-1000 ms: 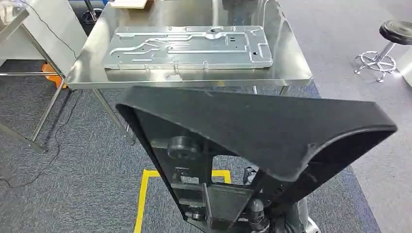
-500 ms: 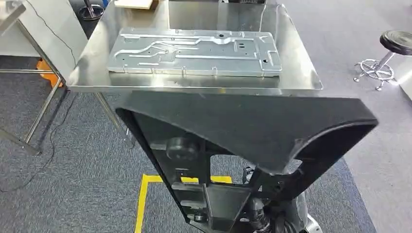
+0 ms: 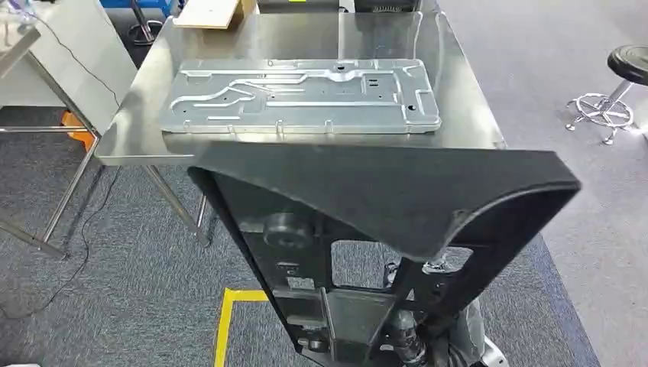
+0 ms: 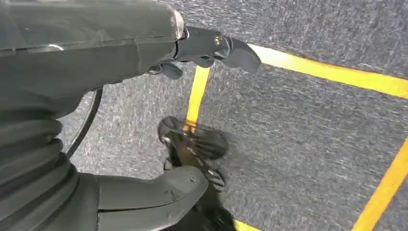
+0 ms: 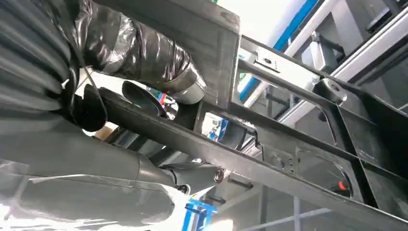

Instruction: Take the parts from the cabinet and place them on the table.

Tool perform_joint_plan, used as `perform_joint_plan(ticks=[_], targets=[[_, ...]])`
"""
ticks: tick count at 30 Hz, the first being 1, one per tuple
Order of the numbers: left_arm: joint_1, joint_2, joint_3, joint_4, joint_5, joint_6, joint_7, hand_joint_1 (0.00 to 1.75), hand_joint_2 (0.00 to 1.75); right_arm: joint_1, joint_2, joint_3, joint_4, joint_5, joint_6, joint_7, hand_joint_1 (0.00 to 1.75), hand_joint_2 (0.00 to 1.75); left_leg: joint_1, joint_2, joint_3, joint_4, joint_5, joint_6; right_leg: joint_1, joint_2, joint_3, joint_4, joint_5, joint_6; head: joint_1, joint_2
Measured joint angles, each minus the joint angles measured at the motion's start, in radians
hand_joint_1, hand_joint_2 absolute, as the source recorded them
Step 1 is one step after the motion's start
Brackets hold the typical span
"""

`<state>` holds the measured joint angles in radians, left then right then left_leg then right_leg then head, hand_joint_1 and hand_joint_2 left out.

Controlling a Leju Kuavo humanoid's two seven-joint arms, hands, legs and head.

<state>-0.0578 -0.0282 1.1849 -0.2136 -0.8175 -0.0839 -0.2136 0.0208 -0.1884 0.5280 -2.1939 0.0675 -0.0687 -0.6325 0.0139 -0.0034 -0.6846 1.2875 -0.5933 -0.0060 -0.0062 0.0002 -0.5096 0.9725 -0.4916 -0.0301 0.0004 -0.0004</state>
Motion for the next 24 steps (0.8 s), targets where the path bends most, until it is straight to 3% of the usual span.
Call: perform_joint_plan(ticks=[1,2,3,5,8,9,10,12,13,14,15,16,18,19,22,23,24], targets=[[0.0,0.0,0.0,0.0,0.0,0.0,0.0,0.0,1.75,0.001,0.0,0.0,0.0,0.0,0.0,0.0,1.75,1.75,0.001,0.0,0.016,-0.06,0.055,-0.001,0.0,0.001,0.012,0.001,-0.01,0.002,0.0,0.0],[0.0,0.0,0.0,0.0,0.0,0.0,0.0,0.0,1.75,0.001,0.0,0.0,0.0,0.0,0.0,0.0,1.75,1.75,0.002,0.001,0.049,-0.156,0.122,0.001,-0.001,0.001,0.026,0.004,-0.022,0.006,0.0,0.0],[0.0,0.001,0.0,0.0,0.0,0.0,0.0,0.0,1.75,0.001,0.0,0.0,0.0,0.0,0.0,0.0,1.75,1.75,0.003,0.001,0.077,-0.235,0.171,0.003,-0.001,0.0,0.038,0.006,-0.033,0.01,0.0,0.0],[-0.002,0.001,0.0,0.0,0.0,0.002,0.0,0.0,1.75,0.0,0.0,0.0,0.0,0.0,0.0,0.0,1.75,1.75,-0.003,0.0,0.102,-0.275,0.146,0.014,0.006,0.003,0.038,0.011,-0.046,0.024,0.0,0.0],[0.001,0.002,0.0,0.0,-0.002,0.005,0.001,0.0,1.75,0.0,0.0,0.0,0.0,0.001,-0.001,0.0,1.75,1.75,-0.007,-0.001,0.101,-0.275,0.138,0.033,0.005,0.001,0.043,0.002,-0.052,0.036,0.0,0.0],[0.0,0.002,0.0,0.0,-0.003,0.005,0.001,0.0,1.75,0.0,0.0,0.0,0.0,0.001,-0.001,0.0,1.75,1.75,0.0,-0.001,0.113,-0.284,0.14,0.041,0.0,0.001,0.047,0.007,-0.062,0.043,0.0,0.0],[-0.001,0.002,0.0,0.0,-0.003,0.005,0.0,0.0,1.75,-0.001,0.0,0.001,0.0,0.002,-0.001,0.0,1.75,1.75,0.0,-0.001,0.119,-0.286,0.135,0.048,0.0,0.0,0.03,0.05,-0.08,0.048,0.001,0.0],[-0.001,0.002,0.0,0.0,-0.003,0.005,0.0,0.0,1.75,-0.001,0.0,0.001,0.0,0.002,-0.001,-0.001,1.75,1.75,-0.001,0.0,0.127,-0.286,0.126,0.056,-0.003,0.0,-0.068,0.217,-0.146,0.057,0.0,0.0],[-0.001,0.002,0.0,0.0,-0.003,0.005,0.0,0.0,1.75,0.001,0.0,0.001,0.0,0.002,-0.001,0.0,1.75,1.75,-0.002,0.0,0.131,-0.286,0.121,0.057,-0.004,0.0,-0.12,0.296,-0.166,0.06,0.0,0.0],[-0.001,0.002,0.0,0.0,-0.003,0.005,0.0,0.0,1.75,0.001,0.0,0.001,0.001,0.002,-0.001,0.0,1.75,1.75,-0.002,-0.001,0.137,-0.285,0.115,0.057,-0.005,0.0,-0.16,0.345,-0.165,0.061,0.0,0.0],[0.0,0.002,0.0,0.0,-0.003,0.006,0.001,0.0,1.75,0.001,0.0,0.001,0.001,0.002,-0.001,0.0,1.75,1.75,-0.002,-0.002,0.147,-0.285,0.107,0.056,-0.007,0.0,-0.178,0.342,-0.132,0.06,0.0,0.0],[0.001,0.002,0.0,0.0,-0.003,0.006,0.001,0.0,1.75,0.001,0.0,0.001,0.001,0.002,-0.001,0.0,1.75,1.75,-0.002,-0.004,0.16,-0.285,0.098,0.054,-0.007,0.0,-0.169,0.291,-0.079,0.058,0.0,0.0],[0.0,0.002,0.0,0.0,-0.008,0.006,0.001,0.0,1.75,0.001,0.0,0.001,0.001,0.002,-0.003,0.0,1.75,1.75,-0.002,-0.006,0.191,-0.287,0.08,0.048,-0.003,0.001,-0.112,0.12,0.048,0.043,0.0,0.0],[0.002,0.001,0.0,0.0,-0.009,0.006,0.001,0.0,1.75,0.001,0.0,0.001,0.001,0.002,-0.004,0.0,1.75,1.75,0.0,-0.008,0.195,-0.292,0.074,0.045,0.005,0.001,-0.093,0.072,0.063,0.033,0.001,0.0],[-0.003,0.0,0.0,0.0,-0.012,0.007,0.001,0.0,1.75,-0.002,0.0,0.001,0.002,0.001,-0.005,0.0,1.75,1.75,-0.001,-0.005,0.201,-0.303,0.065,0.026,0.014,0.001,-0.078,0.043,0.037,0.02,0.002,0.0],[-0.003,0.0,0.0,0.0,-0.012,0.007,0.001,0.0,1.75,-0.002,0.0,0.002,0.002,0.001,-0.005,0.0,1.75,1.75,-0.001,-0.002,0.207,-0.312,0.065,0.022,0.013,0.003,-0.076,0.036,0.037,0.016,0.001,0.0],[-0.005,0.001,0.0,0.0,-0.012,0.007,0.001,0.0,1.75,-0.002,0.001,0.002,0.002,0.001,-0.005,0.0,1.75,1.75,-0.007,0.002,0.215,-0.314,0.059,0.015,-0.004,0.004,-0.062,0.016,0.042,0.009,0.0,0.0]])
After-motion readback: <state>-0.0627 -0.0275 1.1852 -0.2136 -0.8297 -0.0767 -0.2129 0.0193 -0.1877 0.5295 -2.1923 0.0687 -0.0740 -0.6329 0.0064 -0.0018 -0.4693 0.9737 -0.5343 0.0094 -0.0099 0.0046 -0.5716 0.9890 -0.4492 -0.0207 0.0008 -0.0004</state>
